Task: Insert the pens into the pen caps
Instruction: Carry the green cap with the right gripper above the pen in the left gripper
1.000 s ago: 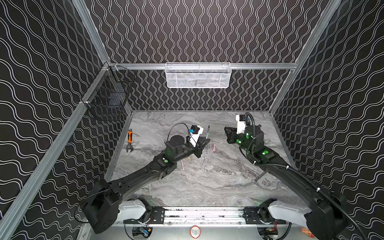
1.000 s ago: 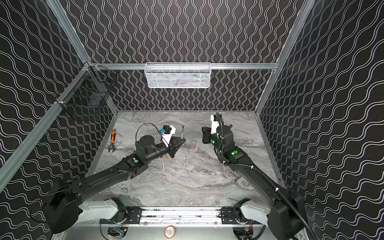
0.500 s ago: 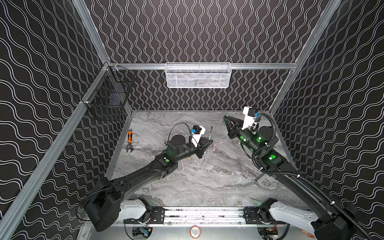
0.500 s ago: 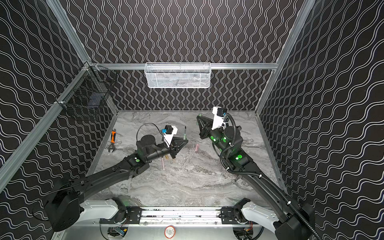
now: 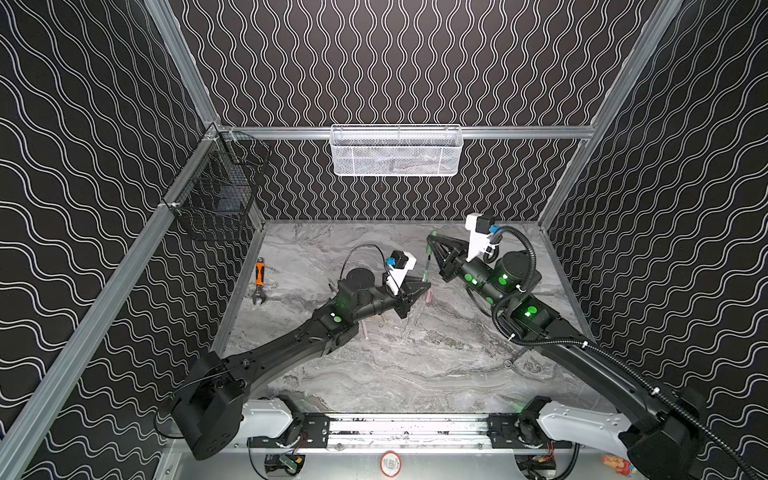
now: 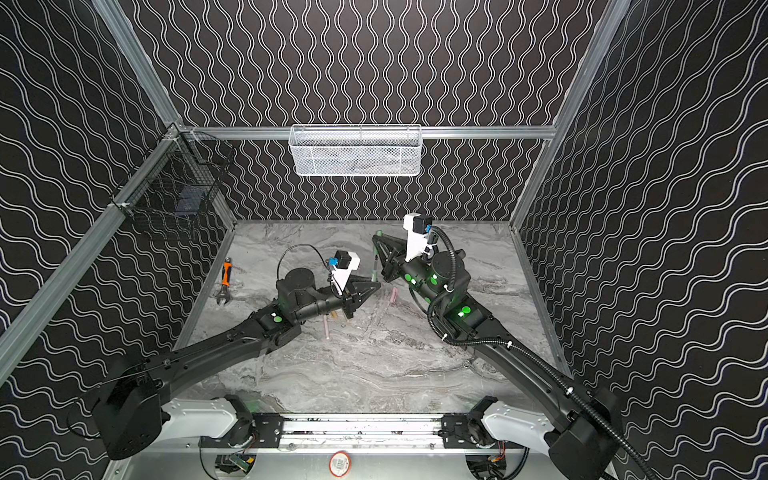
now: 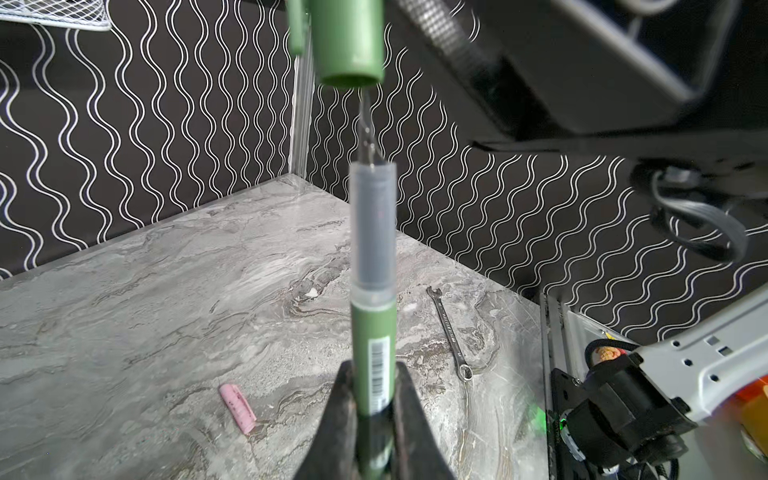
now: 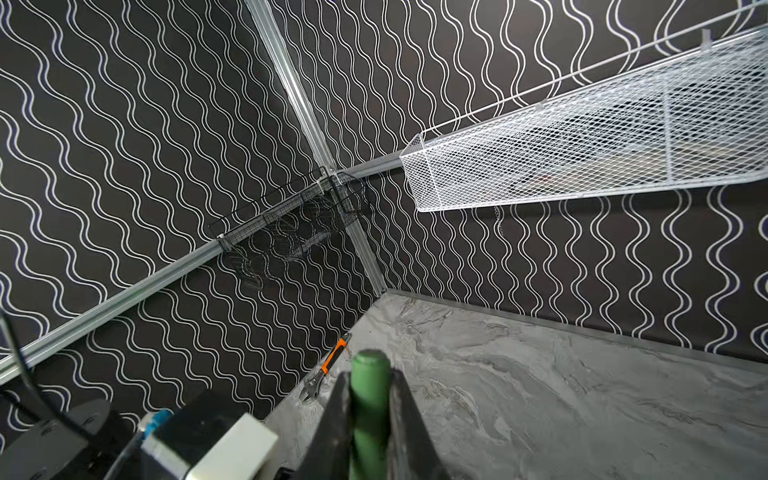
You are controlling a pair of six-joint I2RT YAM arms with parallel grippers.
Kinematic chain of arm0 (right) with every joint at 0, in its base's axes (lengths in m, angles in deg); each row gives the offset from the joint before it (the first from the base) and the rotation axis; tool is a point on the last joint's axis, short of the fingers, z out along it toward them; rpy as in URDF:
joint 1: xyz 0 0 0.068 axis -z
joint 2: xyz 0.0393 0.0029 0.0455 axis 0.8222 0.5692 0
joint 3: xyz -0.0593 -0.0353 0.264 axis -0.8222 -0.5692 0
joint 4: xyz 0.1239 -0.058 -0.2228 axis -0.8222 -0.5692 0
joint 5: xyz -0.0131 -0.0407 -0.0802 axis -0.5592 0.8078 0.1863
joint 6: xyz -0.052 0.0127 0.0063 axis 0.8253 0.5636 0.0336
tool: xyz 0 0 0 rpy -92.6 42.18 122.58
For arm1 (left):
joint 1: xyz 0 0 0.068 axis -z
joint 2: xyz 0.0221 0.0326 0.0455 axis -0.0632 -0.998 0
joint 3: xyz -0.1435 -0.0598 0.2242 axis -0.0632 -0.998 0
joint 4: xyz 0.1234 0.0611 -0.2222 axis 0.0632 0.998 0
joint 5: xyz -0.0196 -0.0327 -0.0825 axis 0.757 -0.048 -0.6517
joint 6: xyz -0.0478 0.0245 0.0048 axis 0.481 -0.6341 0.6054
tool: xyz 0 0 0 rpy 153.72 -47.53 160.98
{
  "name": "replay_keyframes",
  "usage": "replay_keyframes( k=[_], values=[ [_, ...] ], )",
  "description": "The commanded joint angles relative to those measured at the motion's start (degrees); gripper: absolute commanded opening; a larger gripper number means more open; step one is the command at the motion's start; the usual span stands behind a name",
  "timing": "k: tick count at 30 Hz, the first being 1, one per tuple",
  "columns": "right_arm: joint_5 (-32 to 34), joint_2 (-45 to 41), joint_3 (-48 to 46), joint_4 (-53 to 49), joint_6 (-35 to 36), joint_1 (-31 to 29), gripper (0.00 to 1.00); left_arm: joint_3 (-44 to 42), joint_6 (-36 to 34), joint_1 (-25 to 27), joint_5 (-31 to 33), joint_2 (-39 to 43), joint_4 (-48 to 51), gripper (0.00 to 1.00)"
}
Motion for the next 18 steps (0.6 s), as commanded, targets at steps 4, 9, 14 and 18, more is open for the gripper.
replay_keyframes(
  k=[4, 9, 14, 18],
  values=[
    [1.0, -0.19, 0.15, 0.47, 1.16, -0.36, 0.16, 0.12, 0.52, 0.28, 0.89, 0.29, -0.56, 0.05],
    [1.51, -0.71, -0.33, -0.49, 2.18, -0.53, 0.16, 0.11, 0.4, 0.27, 1.07, 0.21, -0.41, 0.05],
    [1.54, -0.64, -0.1, -1.42, 2.63, -0.62, 0.16, -0.13, 0.16, 0.29, 1.78, 0.38, -0.45, 0.04],
    [1.81, -0.54, -0.82, -1.73, 2.77, -0.7, 0.16, -0.09, 0.34, 0.27, 1.82, 0.28, -0.45, 0.05]
  ],
)
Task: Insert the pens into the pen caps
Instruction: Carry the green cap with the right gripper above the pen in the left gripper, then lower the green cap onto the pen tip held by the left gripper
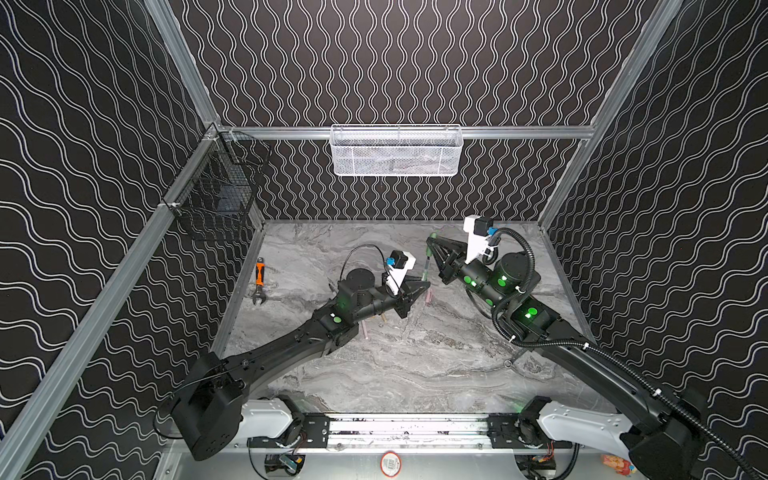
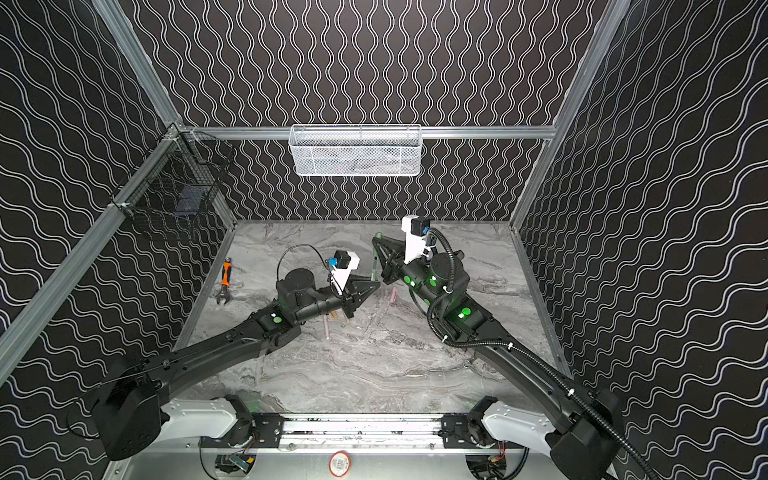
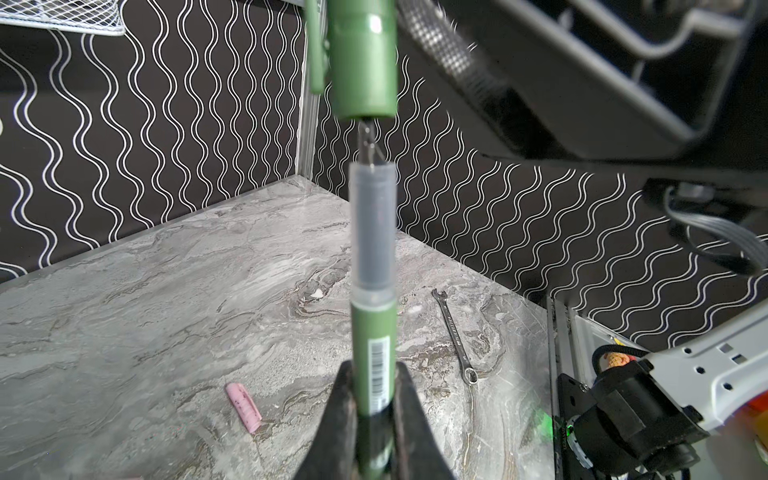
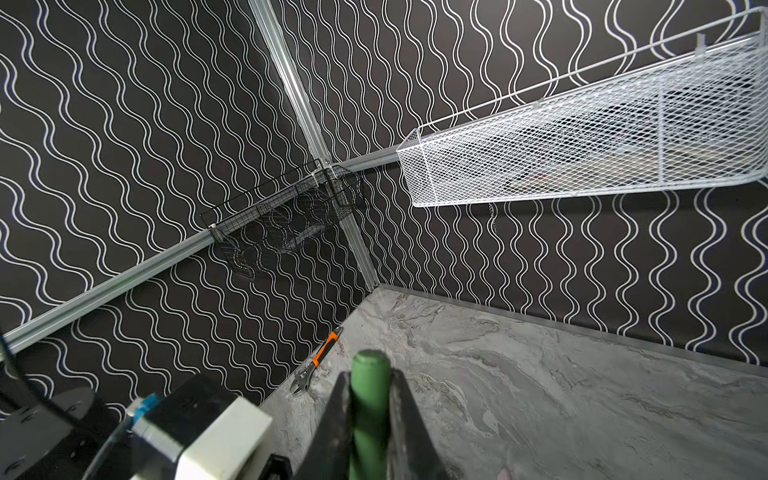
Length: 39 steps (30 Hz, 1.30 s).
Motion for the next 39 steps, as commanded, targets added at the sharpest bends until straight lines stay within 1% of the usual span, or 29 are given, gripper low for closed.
replay_keyframes(
  k=[1, 15, 20, 27, 31, 39],
  values=[
    [0.38, -0.03, -0.62, -0.34, 0.22, -0.12, 0.16, -0.05, 0.34, 0.03, 0.57, 0.17, -0.63, 0.04],
    [0.5, -0.2, -1.93, -0.33, 0.07, -0.74, 0.17, -0.13, 1.22, -0.01, 1.05, 0.77, -0.84, 0.04],
    [0.2, -0.73, -2.75, 1.45, -0.71, -0.93, 0.18, -0.69, 1.96, 0.02, 1.15, 1.03, -1.63, 0.04],
    [1.38, -0.17, -3.17, 2.08, -1.05, -0.99, 0.18, -0.92, 2.1, 0.0, 1.04, 1.5, -2.42, 0.04],
    [0.41, 0.2, -3.3, 2.48, -1.29, -1.0, 0.18, -1.06, 2.22, 0.02, 1.18, 1.59, -2.41, 0.04],
    [0.35, -0.8, -2.93, 0.18, 0.22, -1.6, 0.22, -0.51, 2.3, 0.02, 1.95, 1.5, -1.15, 0.03]
  ],
)
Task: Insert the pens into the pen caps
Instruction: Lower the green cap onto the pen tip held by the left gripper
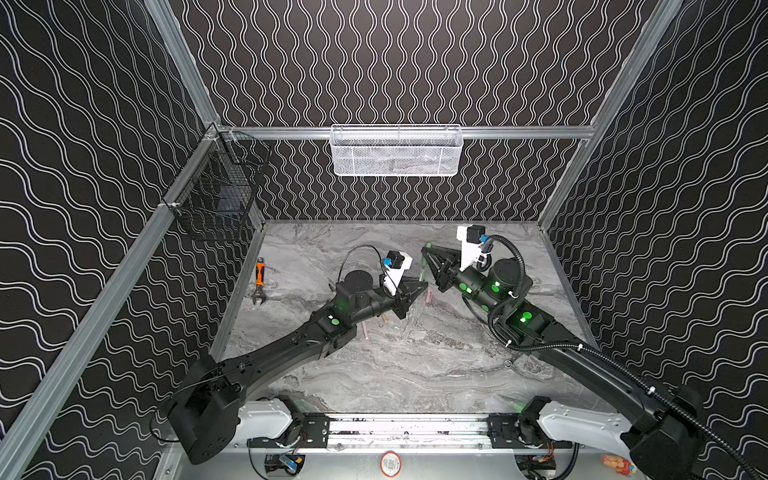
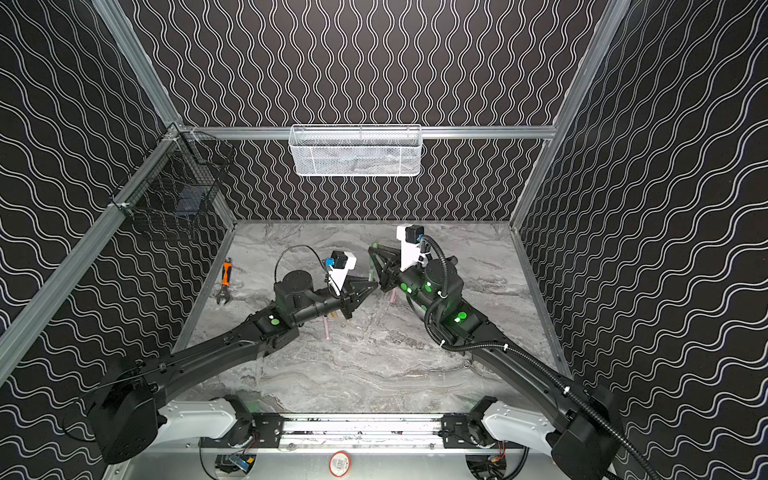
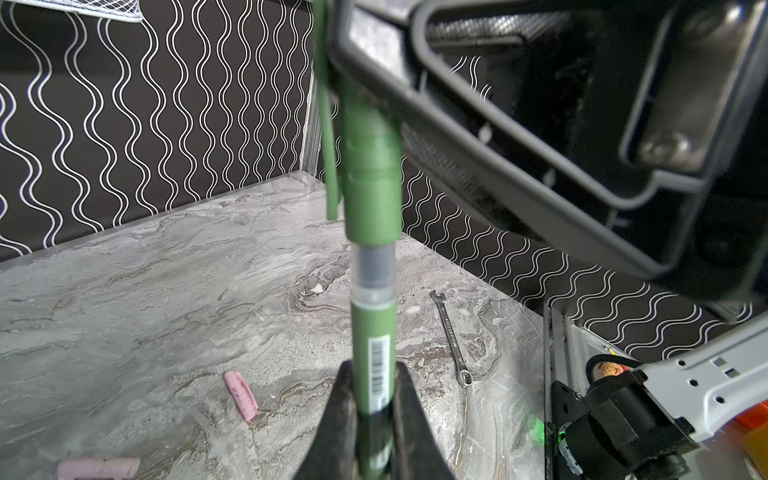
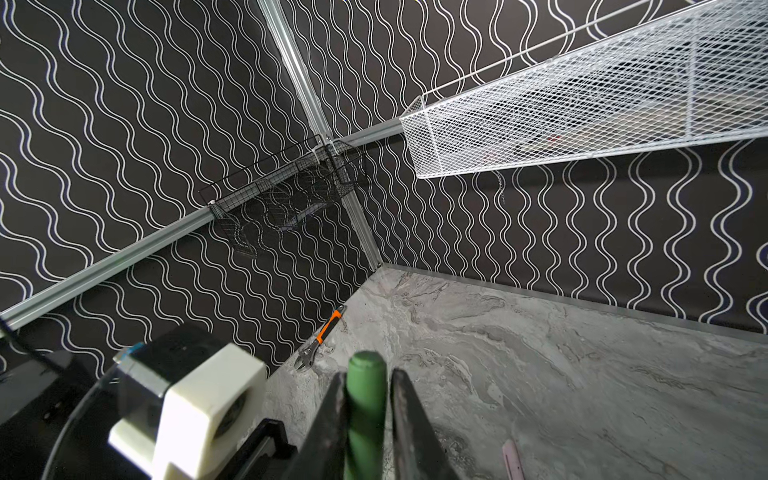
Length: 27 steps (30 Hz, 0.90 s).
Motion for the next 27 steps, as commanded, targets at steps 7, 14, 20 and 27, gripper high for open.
replay_keyframes(
  k=[7, 14, 20, 27],
  values=[
    [-0.54, -1.52, -0.35, -2.98, 1.24, -0.73, 0.26, 1.18, -1.0, 0.02, 1.36, -0.04, -0.06, 0.03],
    [0.59, -3.05, 0.14, -5.09, 0.81, -0.85, 0.36, 1.7, -3.4, -0.02, 5.33, -0.29, 2.51, 0.02],
    [0.45, -2.16, 4.04, -13.16, 3.15, -0.84, 0.54, 1.35, -6.34, 0.03, 12.17, 0.46, 4.05, 0.03],
    [4.1, -2.36, 8.56, -14.51, 3.21, -0.71, 0.5, 2.24, -10.13, 0.03, 14.55, 0.56, 6.34, 0.03]
  ],
)
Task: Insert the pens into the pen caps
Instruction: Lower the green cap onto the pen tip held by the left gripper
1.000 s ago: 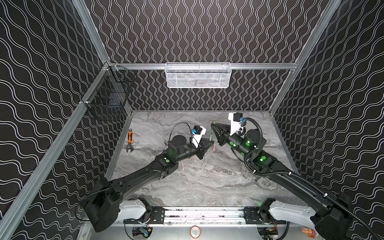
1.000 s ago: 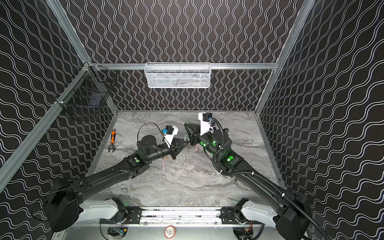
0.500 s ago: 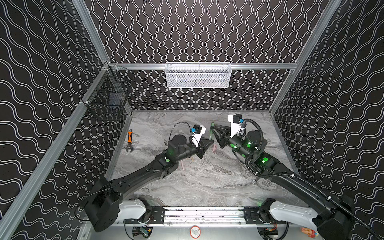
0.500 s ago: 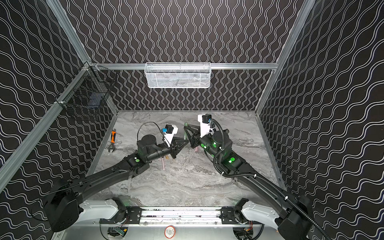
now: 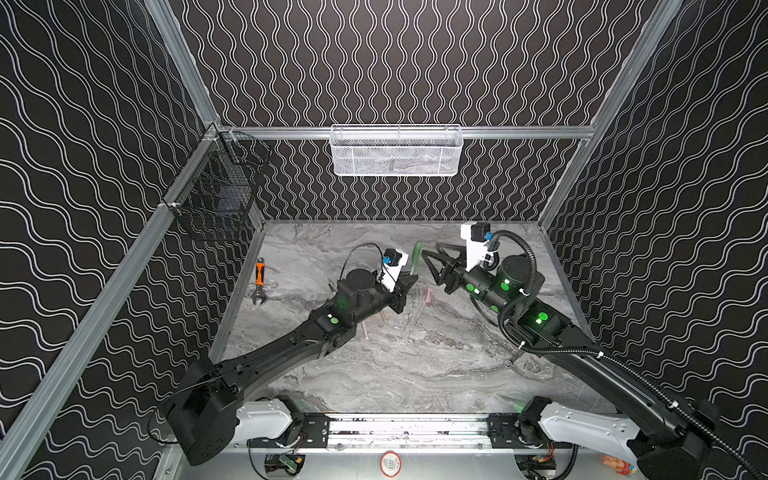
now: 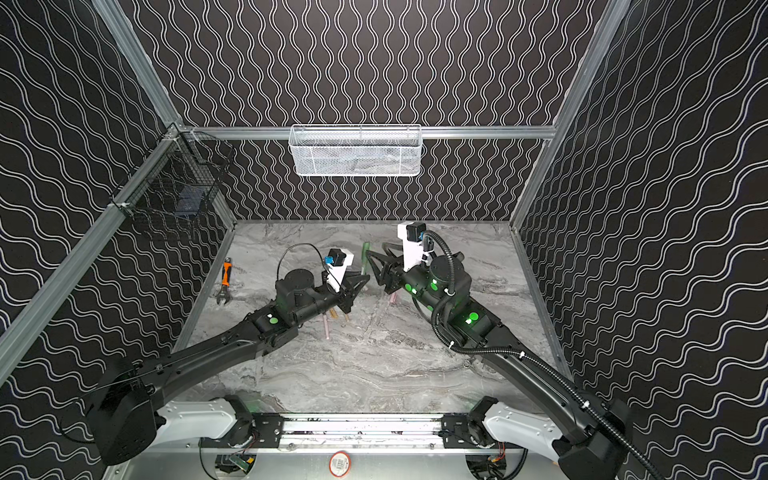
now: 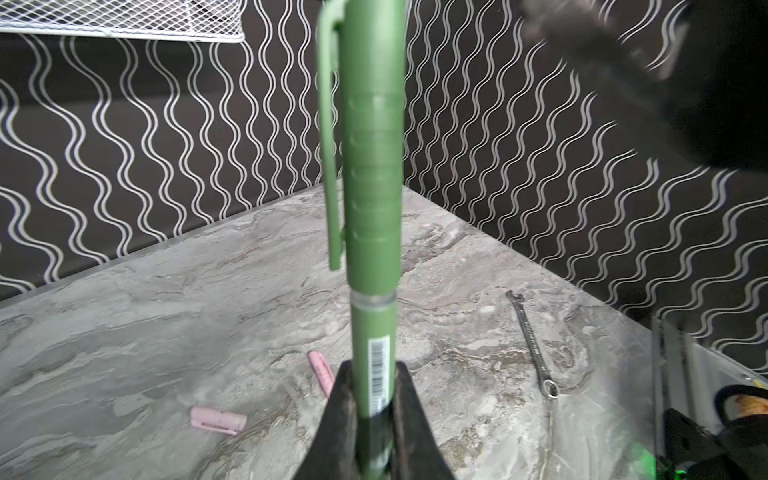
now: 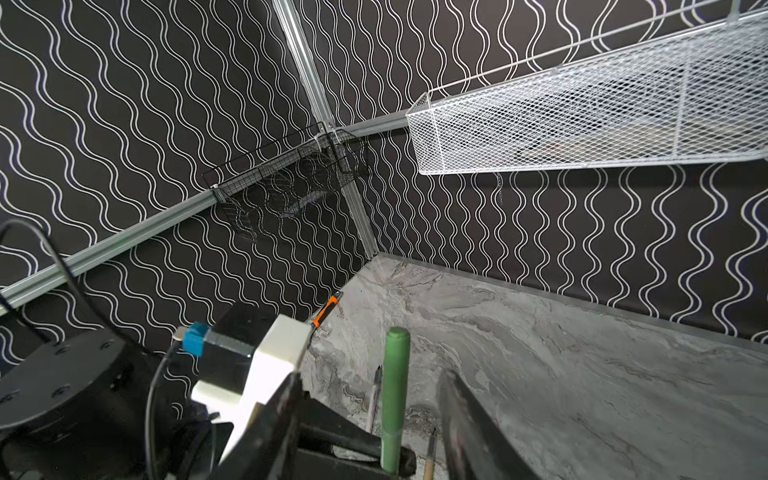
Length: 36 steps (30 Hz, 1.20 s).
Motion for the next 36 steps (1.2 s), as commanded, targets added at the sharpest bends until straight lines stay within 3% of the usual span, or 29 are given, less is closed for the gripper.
replay_keyframes(
  k=[1, 3, 5, 9, 14, 19, 28, 36],
  values=[
    [3.73, 1.63, 5.09, -5.39, -0.16, 0.27, 0.47, 1.27, -3.01, 0.03, 2.09, 0.2, 0.9, 0.03],
    [2.65, 5.4, 11.91, -13.4, -1.13, 1.78, 0.42, 1.35, -3.12, 0.03, 2.01, 0.34, 1.38, 0.03],
    [-3.03, 8.45, 16.66, -17.36, -2.41, 4.23, 0.45, 1.0, -2.96, 0.03, 2.14, 0.46, 0.69, 0.03],
    [-13.18, 11.29, 18.44, -17.28, -6.43, 8.87, 0.46, 0.92, -2.78, -0.01, 1.92, 0.68, 0.55, 0.03],
    [-18.4, 12.54, 18.77, -17.42, -5.17, 9.1, 0.45, 1.34, -2.78, -0.02, 1.41, 0.35, 0.96, 0.03],
    [-21.13, 12.11, 16.83, -15.41, -5.17, 8.93, 0.44, 1.51, -2.01, -0.03, 0.71, 0.15, 0.81, 0.02],
    [-20.16, 15.57, 17.39, -14.88, -4.76, 7.49, 0.36, 1.12, -1.46, 0.1, 0.03, -0.11, 0.29, 0.02],
    [-19.34, 15.34, 15.73, -14.82, -3.33, 5.12, 0.16, 1.52, -0.74, 0.08, -1.11, 0.18, 0.41, 0.0]
  ],
)
